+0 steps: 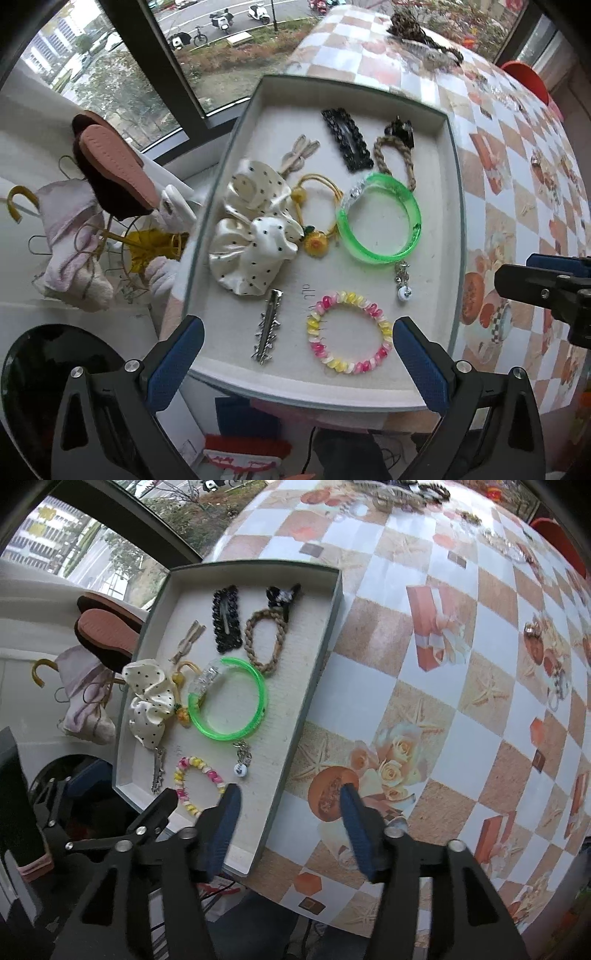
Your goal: Organize jewelry
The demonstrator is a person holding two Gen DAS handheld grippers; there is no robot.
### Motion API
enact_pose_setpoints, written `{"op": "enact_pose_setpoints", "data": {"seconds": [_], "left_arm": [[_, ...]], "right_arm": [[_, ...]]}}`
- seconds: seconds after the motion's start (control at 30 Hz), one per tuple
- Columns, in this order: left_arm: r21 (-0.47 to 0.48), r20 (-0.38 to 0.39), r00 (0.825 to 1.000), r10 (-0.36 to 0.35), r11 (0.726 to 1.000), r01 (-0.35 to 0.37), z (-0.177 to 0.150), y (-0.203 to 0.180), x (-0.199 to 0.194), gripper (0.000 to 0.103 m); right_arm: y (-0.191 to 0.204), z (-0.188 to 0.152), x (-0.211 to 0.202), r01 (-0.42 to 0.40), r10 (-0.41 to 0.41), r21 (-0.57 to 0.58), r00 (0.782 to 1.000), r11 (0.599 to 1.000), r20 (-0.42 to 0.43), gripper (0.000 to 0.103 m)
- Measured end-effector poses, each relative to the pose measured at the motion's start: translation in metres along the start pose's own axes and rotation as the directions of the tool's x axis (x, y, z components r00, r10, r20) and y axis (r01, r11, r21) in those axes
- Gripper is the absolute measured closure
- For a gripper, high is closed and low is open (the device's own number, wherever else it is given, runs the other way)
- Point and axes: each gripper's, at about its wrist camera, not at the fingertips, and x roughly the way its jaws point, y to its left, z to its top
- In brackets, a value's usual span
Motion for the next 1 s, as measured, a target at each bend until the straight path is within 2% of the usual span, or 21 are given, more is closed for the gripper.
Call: {"op": "enact_pose_setpoints", "data": {"seconds": [0.03,0.1,0.17,0.27,0.4,0.43,0.47,0.6,1.0], "left_arm": [[-0.004,0.003,1.0,0.003,1.0,-0.003,0.0,0.002,-0.003,0.0],[-0.015,0.015,1.0,0.01,1.0,-0.01,0.0,0.005,-0.014,0.0],[-0.027,0.024,1.0,0.011,1.0,-0.01,0.0,0.008,-0.024,0.0],[-0.047,0.043,0.999,0.01,0.999,-0.008,0.004,0.014,-0.041,0.0],[-0.073,0.069,0.997,0.018,0.997,-0.013,0.007,0.019,-0.065,0.0],[-0.078,0.074,0.997,0.02,0.997,-0.015,0.008,0.02,-0.071,0.0],[-0.083,0.082,0.996,0.02,0.996,-0.013,0.009,0.022,-0.077,0.0],[-0.099,0.101,0.995,0.027,0.995,-0.016,0.012,0.026,-0.097,0.0],[-0.132,0.138,0.99,0.037,0.991,-0.018,0.009,0.037,-0.14,0.0]], "right_arm": [[0.003,0.001,-0.005,0.014,-0.014,-0.012,1.0,1.0,0.01,0.028],[0.008,0.004,-0.015,0.027,-0.026,-0.03,0.999,0.999,0.033,0.023],[0.013,0.007,-0.024,0.05,-0.047,-0.051,0.998,0.997,0.053,0.023],[0.022,0.01,-0.04,0.087,-0.08,-0.082,0.993,0.993,0.088,0.015],[0.033,0.012,-0.063,0.111,-0.096,-0.122,0.988,0.986,0.122,0.012],[0.035,0.012,-0.066,0.115,-0.099,-0.127,0.987,0.985,0.129,0.002],[0.039,0.012,-0.072,0.123,-0.103,-0.134,0.984,0.983,0.146,0.0],[0.052,0.012,-0.093,0.147,-0.114,-0.162,0.974,0.976,0.198,0.0],[0.061,0.007,-0.131,0.174,-0.137,-0.151,0.963,0.973,0.232,0.0]]}}
